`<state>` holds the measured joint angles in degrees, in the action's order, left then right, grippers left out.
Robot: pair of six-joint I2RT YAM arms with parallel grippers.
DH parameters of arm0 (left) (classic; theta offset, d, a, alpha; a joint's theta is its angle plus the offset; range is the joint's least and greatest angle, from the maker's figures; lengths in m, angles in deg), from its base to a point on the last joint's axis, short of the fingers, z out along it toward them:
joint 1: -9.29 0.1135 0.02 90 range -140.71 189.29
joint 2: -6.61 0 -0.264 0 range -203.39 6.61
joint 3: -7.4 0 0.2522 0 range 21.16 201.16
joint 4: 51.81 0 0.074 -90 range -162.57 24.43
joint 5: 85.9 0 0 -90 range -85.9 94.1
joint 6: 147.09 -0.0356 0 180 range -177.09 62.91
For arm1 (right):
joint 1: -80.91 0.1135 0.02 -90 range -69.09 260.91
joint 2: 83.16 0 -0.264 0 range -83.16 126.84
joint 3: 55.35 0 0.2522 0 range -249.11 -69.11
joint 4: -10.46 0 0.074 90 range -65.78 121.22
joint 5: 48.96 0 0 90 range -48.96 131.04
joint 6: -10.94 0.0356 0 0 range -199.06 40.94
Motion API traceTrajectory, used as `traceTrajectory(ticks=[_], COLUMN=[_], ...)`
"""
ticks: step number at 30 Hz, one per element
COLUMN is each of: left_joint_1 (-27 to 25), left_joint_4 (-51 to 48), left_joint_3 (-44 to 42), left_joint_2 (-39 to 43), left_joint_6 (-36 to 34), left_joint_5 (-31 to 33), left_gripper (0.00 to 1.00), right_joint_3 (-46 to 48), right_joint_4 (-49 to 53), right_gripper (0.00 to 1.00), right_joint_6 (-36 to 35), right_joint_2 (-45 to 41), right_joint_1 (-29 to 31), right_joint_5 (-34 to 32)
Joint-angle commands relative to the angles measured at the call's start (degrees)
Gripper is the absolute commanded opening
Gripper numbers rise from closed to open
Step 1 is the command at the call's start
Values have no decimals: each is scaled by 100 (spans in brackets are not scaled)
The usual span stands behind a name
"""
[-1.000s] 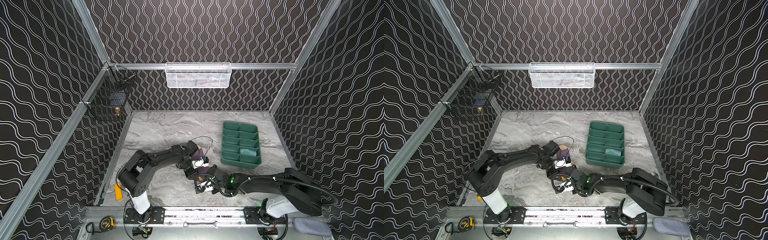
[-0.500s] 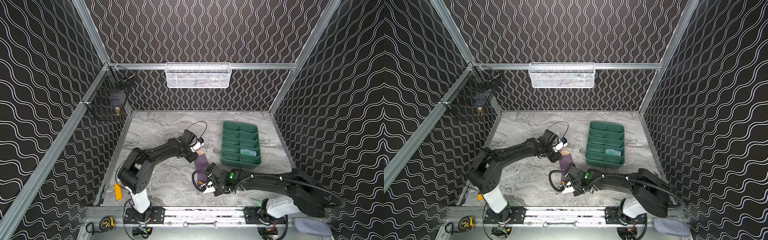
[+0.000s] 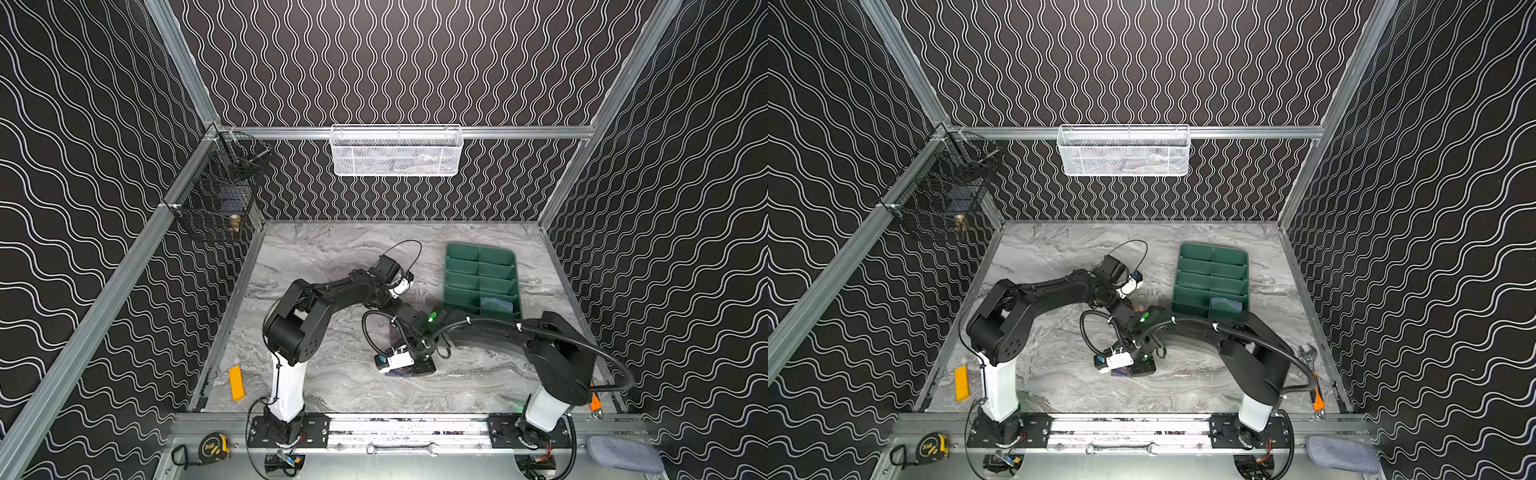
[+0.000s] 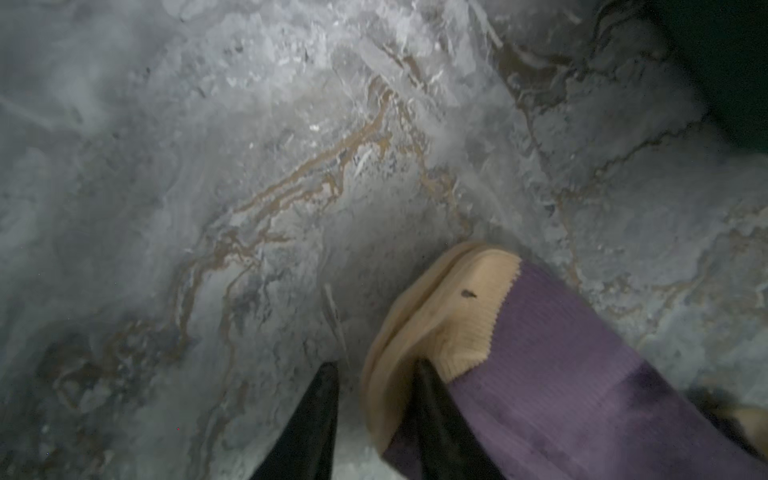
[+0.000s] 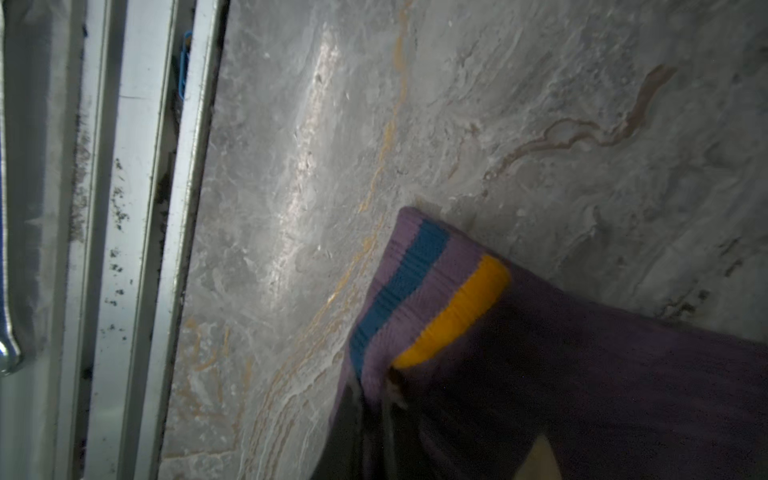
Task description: Roll the socks
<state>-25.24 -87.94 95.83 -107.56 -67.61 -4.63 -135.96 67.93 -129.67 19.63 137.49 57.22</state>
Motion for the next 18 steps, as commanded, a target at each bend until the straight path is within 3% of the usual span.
traceTrajectory(ticks=[1,10,18], left_joint_1=[0,2,-1], left_joint_4=[-117,-323,-501], left_joint_3=[82,179,302], left_joint_2=[-31,438,1215], left_joint_6=[-70,-187,-483], left_joint_5=[-129,-241,-237], left_gripper=[33,35,52], right_joint_3=[-397,-693,-632], right_joint_4=[947,1057,1014], right_gripper=[0,0,0], right_joint_6=[91,98,114], right_joint_2=[388,1020,1012], right_joint_1=[-192,-635,-745], right_joint_5=[728,948,965])
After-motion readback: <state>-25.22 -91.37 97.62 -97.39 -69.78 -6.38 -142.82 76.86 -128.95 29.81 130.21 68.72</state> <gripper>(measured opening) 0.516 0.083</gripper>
